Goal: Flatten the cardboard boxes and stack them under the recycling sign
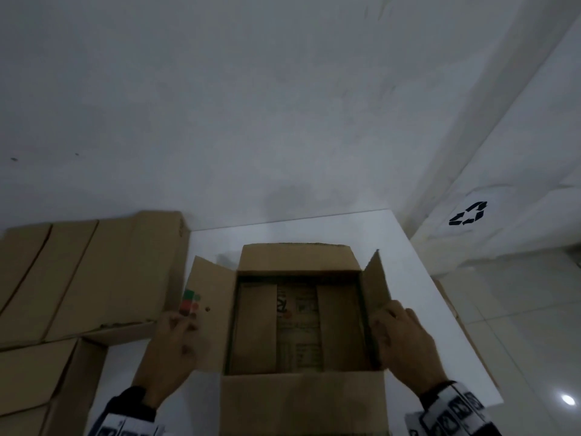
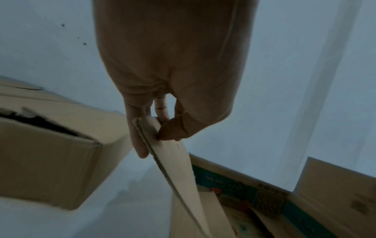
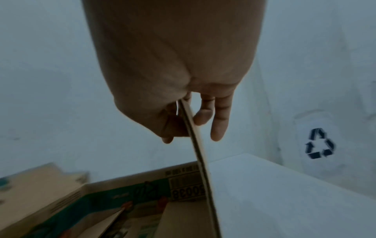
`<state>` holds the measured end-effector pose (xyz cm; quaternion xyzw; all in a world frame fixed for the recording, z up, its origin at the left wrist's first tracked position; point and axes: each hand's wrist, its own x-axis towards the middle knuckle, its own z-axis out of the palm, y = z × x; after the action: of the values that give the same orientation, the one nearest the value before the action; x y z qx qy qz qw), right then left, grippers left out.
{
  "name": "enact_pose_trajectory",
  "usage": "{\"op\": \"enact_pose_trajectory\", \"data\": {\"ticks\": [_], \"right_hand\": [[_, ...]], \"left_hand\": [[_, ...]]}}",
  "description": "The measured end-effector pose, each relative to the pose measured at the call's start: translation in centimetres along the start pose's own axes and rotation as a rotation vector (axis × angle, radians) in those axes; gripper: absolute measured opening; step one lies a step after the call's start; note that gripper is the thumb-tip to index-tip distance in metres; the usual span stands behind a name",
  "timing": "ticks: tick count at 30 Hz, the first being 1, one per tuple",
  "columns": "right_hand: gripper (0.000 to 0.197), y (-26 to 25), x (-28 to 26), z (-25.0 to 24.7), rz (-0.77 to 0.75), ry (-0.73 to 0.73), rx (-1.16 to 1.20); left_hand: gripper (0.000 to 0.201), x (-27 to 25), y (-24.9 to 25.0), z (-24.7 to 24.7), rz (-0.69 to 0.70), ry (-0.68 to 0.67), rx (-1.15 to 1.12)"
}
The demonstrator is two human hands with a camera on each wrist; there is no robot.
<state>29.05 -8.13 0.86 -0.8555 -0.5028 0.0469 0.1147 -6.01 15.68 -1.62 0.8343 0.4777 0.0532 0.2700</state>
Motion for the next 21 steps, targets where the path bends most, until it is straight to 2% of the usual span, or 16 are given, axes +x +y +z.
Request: {"op": "enact_pose_trajectory", "data": {"ticks": [2, 6, 8, 10, 11, 12, 14, 16, 18, 21], "right_hand": [[0.030, 2.0, -0.3, -0.3, 0.083, 0.024, -0.033], [0.050, 5.3, -0.2, 1.0, 0.389, -0.232, -0.054], [0.068, 5.9, 0.2, 2.5, 0.492, -0.381, 0.084], [0.094, 5.9, 1.1, 4.8, 0.500, -0.416, 0.241], [0.093, 5.7, 1.4, 5.7, 0.500, -0.433, 0.268], [0.083, 5.1, 1.6, 6.3, 0.496, -0.459, 0.264], [0.057, 3.6, 1.7, 7.0, 0.447, -0.478, 0.261], [0.041, 3.0, 1.8, 7.7, 0.430, -0.445, 0.261], [0.038, 2.5, 1.8, 7.8, 0.436, -0.413, 0.277], [0.038, 2.0, 1.6, 7.8, 0.429, -0.396, 0.314]], "left_hand": [[0.047, 0.2, -1.1, 1.0, -0.086, -0.088, 0.028], [0.056, 1.1, -1.4, 3.3, -0.213, -0.297, -0.026], [0.063, 1.7, -0.5, 4.6, -0.247, -0.362, -0.134], [0.077, 2.2, 0.4, 6.0, -0.276, -0.383, -0.218], [0.081, 2.4, 0.7, 6.6, -0.288, -0.380, -0.237], [0.077, 2.5, 1.0, 7.0, -0.289, -0.369, -0.251], [0.048, 2.7, 1.1, 7.8, -0.268, -0.329, -0.272], [0.019, 2.4, 1.6, 8.0, -0.233, -0.276, -0.288], [0.010, 2.2, 1.9, 8.0, -0.198, -0.237, -0.274], [0.012, 2.0, 2.0, 7.6, -0.171, -0.233, -0.268]]}}
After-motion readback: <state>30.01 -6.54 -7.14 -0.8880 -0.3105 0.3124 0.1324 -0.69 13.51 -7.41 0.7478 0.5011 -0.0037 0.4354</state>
